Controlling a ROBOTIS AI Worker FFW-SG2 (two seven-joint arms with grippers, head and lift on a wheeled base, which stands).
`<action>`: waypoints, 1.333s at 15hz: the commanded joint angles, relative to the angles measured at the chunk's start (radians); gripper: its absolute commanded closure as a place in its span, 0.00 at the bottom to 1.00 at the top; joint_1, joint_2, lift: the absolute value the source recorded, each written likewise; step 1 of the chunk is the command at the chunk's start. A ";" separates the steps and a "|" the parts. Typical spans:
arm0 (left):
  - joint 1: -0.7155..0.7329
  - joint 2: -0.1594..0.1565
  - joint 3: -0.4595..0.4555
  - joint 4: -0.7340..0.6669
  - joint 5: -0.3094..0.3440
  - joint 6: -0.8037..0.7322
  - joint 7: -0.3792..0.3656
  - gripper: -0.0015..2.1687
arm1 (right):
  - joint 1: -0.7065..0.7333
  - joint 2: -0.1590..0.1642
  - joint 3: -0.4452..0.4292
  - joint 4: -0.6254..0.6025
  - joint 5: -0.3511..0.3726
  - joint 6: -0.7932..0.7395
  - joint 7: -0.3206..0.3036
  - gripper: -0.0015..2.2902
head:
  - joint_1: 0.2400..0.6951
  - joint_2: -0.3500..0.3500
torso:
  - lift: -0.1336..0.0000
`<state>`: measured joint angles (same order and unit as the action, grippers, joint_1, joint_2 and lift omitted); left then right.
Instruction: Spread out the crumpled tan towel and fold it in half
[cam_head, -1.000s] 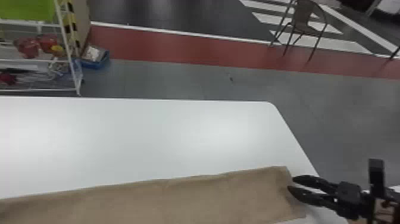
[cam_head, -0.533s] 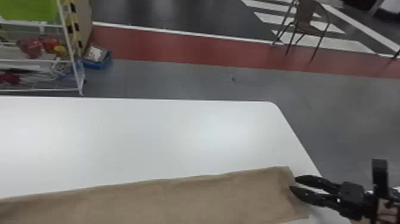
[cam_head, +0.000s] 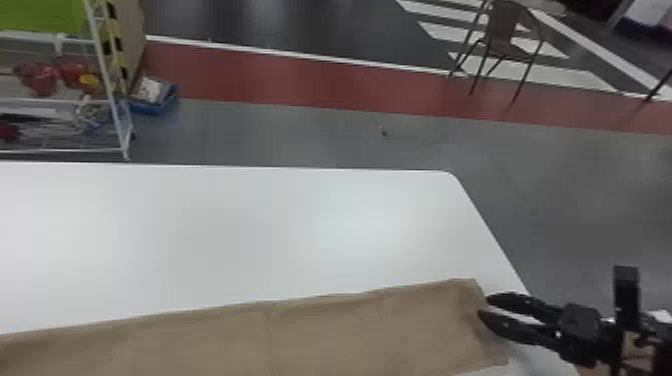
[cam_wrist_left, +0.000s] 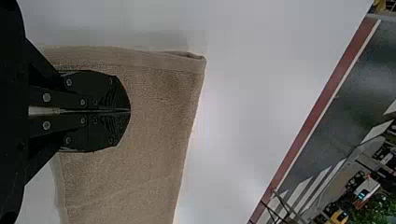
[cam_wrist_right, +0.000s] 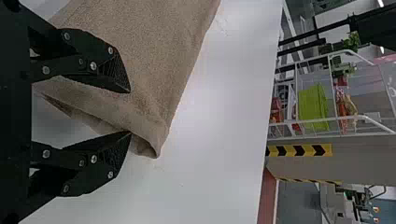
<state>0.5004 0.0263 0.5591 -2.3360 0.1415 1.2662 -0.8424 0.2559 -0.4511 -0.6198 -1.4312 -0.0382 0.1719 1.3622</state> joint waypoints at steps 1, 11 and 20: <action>-0.022 0.001 -0.001 0.006 -0.008 0.000 0.003 0.27 | 0.003 -0.001 -0.001 0.001 -0.002 -0.007 0.005 0.30 | 1.00 0.09 | 0.09; -0.138 0.047 0.008 0.121 -0.085 0.046 0.002 0.26 | 0.008 -0.008 -0.005 0.000 -0.012 -0.013 0.005 0.30 | 1.00 0.16 | 0.09; -0.145 0.066 0.035 0.122 -0.066 0.126 -0.030 0.26 | 0.005 -0.008 -0.003 0.001 -0.011 -0.016 0.005 0.30 | 1.00 0.22 | 0.09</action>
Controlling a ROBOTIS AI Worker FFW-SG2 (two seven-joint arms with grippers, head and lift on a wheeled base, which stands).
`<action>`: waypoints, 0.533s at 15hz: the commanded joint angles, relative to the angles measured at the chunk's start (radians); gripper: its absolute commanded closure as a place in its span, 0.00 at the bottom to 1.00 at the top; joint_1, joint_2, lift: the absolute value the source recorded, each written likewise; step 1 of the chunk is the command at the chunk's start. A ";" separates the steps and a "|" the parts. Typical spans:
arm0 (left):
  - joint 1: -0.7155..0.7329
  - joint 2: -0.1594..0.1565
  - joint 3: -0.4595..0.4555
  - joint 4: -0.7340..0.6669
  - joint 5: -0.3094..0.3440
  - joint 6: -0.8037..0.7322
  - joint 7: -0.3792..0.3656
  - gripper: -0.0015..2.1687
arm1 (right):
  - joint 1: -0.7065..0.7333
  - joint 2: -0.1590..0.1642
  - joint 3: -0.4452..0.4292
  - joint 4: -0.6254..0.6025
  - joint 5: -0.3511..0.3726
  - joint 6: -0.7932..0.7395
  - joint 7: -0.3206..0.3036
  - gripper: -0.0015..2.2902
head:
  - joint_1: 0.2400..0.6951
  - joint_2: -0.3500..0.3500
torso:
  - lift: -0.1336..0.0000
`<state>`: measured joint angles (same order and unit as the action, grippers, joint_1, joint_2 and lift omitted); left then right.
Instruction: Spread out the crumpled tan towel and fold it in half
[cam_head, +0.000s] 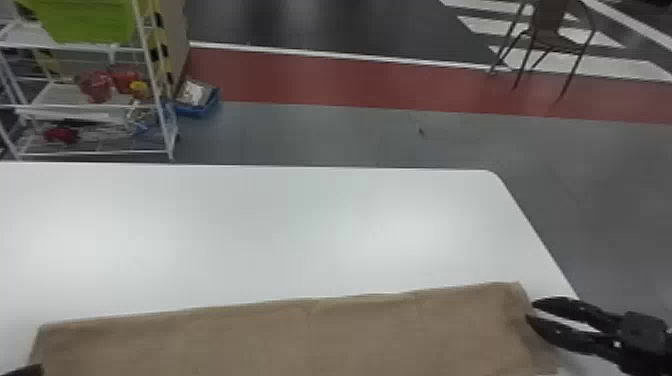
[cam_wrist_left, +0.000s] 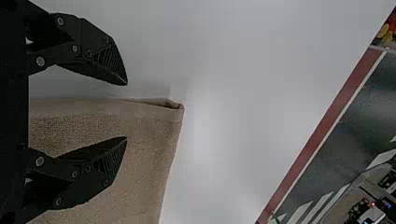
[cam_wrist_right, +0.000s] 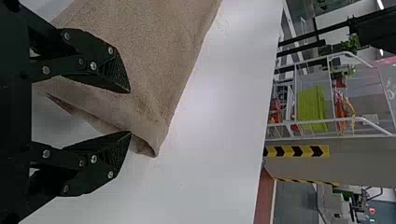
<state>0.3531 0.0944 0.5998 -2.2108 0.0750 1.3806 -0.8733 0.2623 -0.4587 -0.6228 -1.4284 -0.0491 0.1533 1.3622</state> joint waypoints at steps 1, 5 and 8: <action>0.004 -0.005 -0.006 -0.003 0.000 0.012 0.000 0.26 | -0.002 0.000 0.000 -0.001 0.000 0.002 0.005 0.30 | 1.00 0.21 | 0.09; 0.004 -0.008 -0.011 -0.033 0.017 0.052 -0.001 0.43 | -0.003 -0.006 0.000 0.002 0.000 0.002 0.005 0.30 | 1.00 0.18 | 0.09; 0.004 -0.013 -0.014 -0.053 0.017 0.061 0.007 0.62 | -0.005 -0.014 -0.002 0.011 -0.002 0.002 0.005 0.36 | 1.00 0.16 | 0.09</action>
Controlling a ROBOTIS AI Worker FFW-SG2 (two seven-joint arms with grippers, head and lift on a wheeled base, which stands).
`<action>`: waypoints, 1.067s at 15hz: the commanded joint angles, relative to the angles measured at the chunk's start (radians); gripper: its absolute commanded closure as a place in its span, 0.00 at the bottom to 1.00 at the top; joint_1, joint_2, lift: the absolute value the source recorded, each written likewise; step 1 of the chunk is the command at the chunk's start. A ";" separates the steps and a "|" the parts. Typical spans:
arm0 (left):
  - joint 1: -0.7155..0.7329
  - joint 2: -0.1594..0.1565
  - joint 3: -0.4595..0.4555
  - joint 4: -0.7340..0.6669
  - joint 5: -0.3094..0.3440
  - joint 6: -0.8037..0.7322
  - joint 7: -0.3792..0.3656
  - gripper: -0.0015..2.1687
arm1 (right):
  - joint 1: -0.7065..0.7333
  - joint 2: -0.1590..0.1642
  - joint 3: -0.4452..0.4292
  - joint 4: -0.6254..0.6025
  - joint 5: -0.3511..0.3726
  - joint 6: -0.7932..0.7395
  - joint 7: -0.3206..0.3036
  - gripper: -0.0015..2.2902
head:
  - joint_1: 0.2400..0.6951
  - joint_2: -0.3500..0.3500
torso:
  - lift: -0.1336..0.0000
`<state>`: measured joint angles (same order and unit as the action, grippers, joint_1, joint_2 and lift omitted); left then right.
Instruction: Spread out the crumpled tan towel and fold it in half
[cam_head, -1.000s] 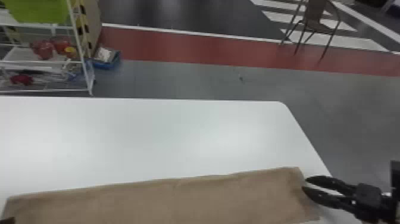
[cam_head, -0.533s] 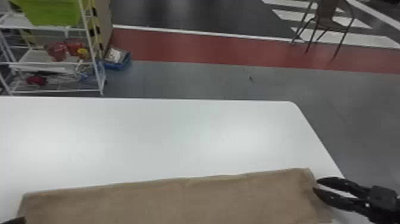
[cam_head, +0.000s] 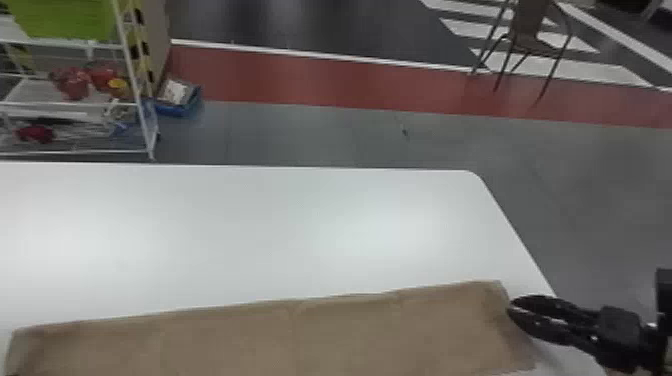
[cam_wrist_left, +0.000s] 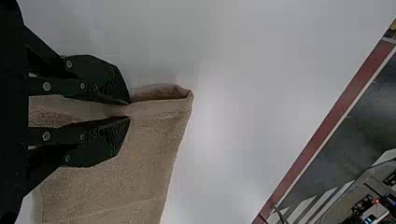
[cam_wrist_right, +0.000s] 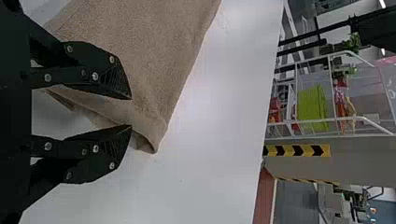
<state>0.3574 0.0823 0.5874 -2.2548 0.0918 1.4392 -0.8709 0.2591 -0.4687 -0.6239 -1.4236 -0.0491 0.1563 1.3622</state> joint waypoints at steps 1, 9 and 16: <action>0.000 -0.003 0.000 -0.019 0.000 0.005 0.009 0.67 | -0.001 -0.008 -0.002 0.011 -0.002 -0.004 0.005 0.36 | 1.00 0.15 | 0.09; -0.008 -0.001 0.000 -0.015 0.002 -0.001 0.020 0.67 | -0.018 -0.031 -0.007 0.015 0.008 0.018 0.005 0.48 | 1.00 0.12 | 0.09; -0.014 0.001 0.000 -0.002 -0.001 -0.010 0.026 0.67 | -0.029 -0.024 0.004 0.037 0.018 0.042 0.005 0.20 | 1.00 0.14 | 0.09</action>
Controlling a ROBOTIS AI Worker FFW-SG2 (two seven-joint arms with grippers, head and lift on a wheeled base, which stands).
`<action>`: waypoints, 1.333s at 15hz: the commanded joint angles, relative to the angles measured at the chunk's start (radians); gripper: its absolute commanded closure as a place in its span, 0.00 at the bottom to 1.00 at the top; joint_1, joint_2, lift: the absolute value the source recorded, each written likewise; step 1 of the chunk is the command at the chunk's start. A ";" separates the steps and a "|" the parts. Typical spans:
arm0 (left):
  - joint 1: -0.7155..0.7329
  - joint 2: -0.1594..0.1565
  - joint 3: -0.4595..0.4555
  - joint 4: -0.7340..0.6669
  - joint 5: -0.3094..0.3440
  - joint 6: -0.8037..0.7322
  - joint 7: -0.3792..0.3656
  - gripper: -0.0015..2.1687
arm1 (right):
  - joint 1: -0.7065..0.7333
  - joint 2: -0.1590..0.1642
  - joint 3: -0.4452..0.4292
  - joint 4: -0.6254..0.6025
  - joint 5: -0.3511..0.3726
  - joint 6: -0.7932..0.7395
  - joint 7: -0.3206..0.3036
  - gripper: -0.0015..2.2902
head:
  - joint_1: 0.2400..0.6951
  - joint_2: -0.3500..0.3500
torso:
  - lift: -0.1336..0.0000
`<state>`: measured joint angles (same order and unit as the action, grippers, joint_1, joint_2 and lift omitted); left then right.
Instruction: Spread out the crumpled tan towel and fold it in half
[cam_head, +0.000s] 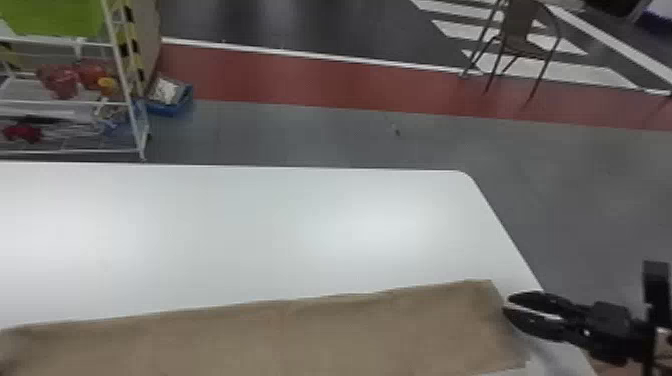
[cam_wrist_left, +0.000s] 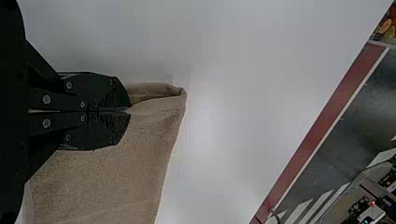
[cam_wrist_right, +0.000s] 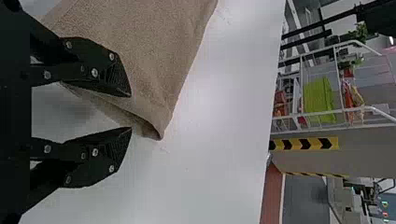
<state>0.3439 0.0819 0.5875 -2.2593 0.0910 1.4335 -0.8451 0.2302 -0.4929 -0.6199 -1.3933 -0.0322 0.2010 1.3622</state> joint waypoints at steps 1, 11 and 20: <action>0.000 0.001 0.000 0.004 0.000 -0.004 0.000 0.67 | 0.000 0.001 0.005 0.010 0.003 -0.002 0.005 0.20 | 1.00 0.14 | 0.09; 0.010 0.001 0.020 -0.003 0.024 -0.008 -0.023 0.84 | 0.001 -0.001 0.012 -0.006 -0.008 0.007 0.005 0.61 | 1.00 0.18 | 0.09; 0.007 -0.002 0.022 -0.013 0.033 -0.008 -0.014 0.85 | 0.008 -0.003 -0.050 -0.004 -0.051 0.031 0.005 0.62 | 1.00 0.11 | 0.09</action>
<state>0.3512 0.0797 0.6083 -2.2703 0.1237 1.4260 -0.8585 0.2377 -0.4954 -0.6618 -1.3985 -0.0686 0.2181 1.3622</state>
